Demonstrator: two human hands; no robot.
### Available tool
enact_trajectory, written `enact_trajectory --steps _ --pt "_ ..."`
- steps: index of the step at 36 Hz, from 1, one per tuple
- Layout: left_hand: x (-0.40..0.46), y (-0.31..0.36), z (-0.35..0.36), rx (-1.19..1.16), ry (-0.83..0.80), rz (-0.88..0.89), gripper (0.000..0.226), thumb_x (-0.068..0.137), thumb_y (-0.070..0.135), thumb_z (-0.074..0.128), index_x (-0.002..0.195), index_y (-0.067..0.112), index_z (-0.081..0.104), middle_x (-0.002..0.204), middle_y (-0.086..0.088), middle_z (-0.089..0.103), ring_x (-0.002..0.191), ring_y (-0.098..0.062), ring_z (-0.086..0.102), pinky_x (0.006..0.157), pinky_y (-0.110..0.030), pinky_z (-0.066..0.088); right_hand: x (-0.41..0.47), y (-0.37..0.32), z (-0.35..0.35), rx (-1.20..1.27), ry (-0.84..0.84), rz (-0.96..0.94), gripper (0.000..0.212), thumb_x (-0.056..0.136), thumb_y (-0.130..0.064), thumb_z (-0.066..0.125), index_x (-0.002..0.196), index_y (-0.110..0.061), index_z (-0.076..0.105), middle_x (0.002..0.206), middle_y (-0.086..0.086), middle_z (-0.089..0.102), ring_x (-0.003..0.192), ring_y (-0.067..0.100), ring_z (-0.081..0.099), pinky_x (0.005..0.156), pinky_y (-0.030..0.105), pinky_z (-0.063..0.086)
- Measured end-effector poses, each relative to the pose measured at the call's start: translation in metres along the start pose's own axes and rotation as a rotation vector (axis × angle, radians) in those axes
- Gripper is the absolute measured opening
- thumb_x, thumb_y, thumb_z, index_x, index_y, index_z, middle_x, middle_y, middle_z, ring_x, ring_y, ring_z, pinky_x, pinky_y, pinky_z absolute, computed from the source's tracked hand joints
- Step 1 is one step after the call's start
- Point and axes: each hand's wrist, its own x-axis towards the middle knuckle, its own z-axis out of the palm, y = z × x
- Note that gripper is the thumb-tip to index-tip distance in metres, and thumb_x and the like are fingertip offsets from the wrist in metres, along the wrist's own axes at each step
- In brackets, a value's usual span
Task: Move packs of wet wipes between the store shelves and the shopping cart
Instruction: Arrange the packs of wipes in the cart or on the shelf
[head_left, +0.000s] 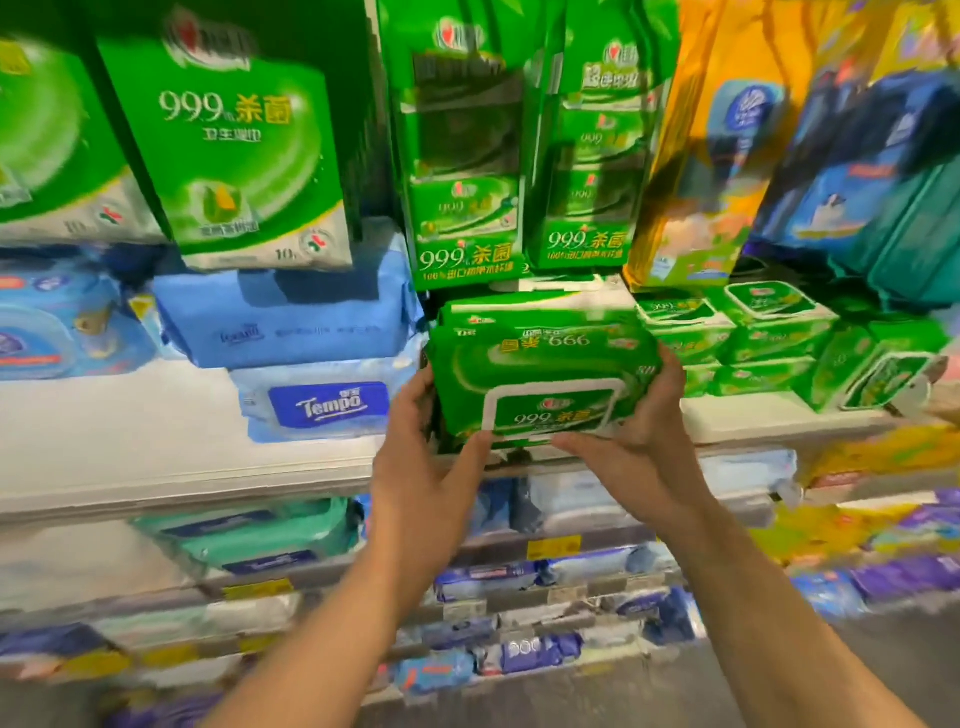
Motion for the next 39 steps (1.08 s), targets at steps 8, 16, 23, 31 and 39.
enact_trajectory --steps 8,16,23,31,39 --pt "0.002 -0.001 0.007 0.151 0.021 0.014 0.064 0.086 0.016 0.08 0.138 0.029 0.044 0.12 0.043 0.058 0.113 0.009 0.062 0.092 -0.022 0.056 0.004 0.021 0.004 0.03 -0.01 0.066 0.124 0.065 -0.018 0.095 0.151 -0.036 0.008 0.131 -0.024 0.043 0.124 0.003 0.046 0.103 0.019 0.04" --pt "0.012 -0.001 0.011 0.244 0.019 -0.041 0.062 0.082 0.024 0.085 0.126 0.037 0.043 0.106 0.037 0.055 0.094 0.029 0.053 0.079 -0.002 0.045 0.004 0.012 -0.006 -0.01 -0.034 0.017 0.124 0.069 -0.034 0.092 0.152 -0.044 0.001 0.146 -0.018 0.031 0.129 -0.003 0.037 0.104 0.011 0.035" --pt "0.013 -0.001 0.011 0.255 0.005 -0.013 0.063 0.085 0.021 0.081 0.114 0.056 0.038 0.096 0.038 0.059 0.088 0.025 0.057 0.078 -0.008 0.047 0.002 0.003 -0.004 -0.093 -0.01 0.037 0.13 0.066 -0.039 0.093 0.158 -0.035 0.001 0.159 -0.008 0.021 0.147 0.016 0.026 0.12 0.037 0.028" --pt "0.003 0.016 0.008 0.288 -0.003 -0.02 0.051 0.09 0.023 0.076 0.122 0.042 0.041 0.1 0.039 0.053 0.086 0.035 0.05 0.071 0.007 0.037 -0.004 0.003 -0.01 -0.234 -0.012 0.073 0.122 0.071 -0.054 0.085 0.16 -0.02 0.009 0.158 0.0 0.027 0.148 0.023 0.025 0.12 0.048 0.03" --pt "-0.035 0.037 0.003 0.492 0.02 -0.036 0.064 0.097 0.036 0.064 0.154 0.036 0.035 0.123 0.033 0.043 0.113 0.003 0.048 0.086 -0.007 0.034 -0.023 -0.001 -0.018 -0.181 0.079 0.026 0.092 0.086 -0.039 0.078 0.156 -0.011 0.025 0.144 0.004 0.039 0.135 0.023 0.038 0.114 0.039 0.037"
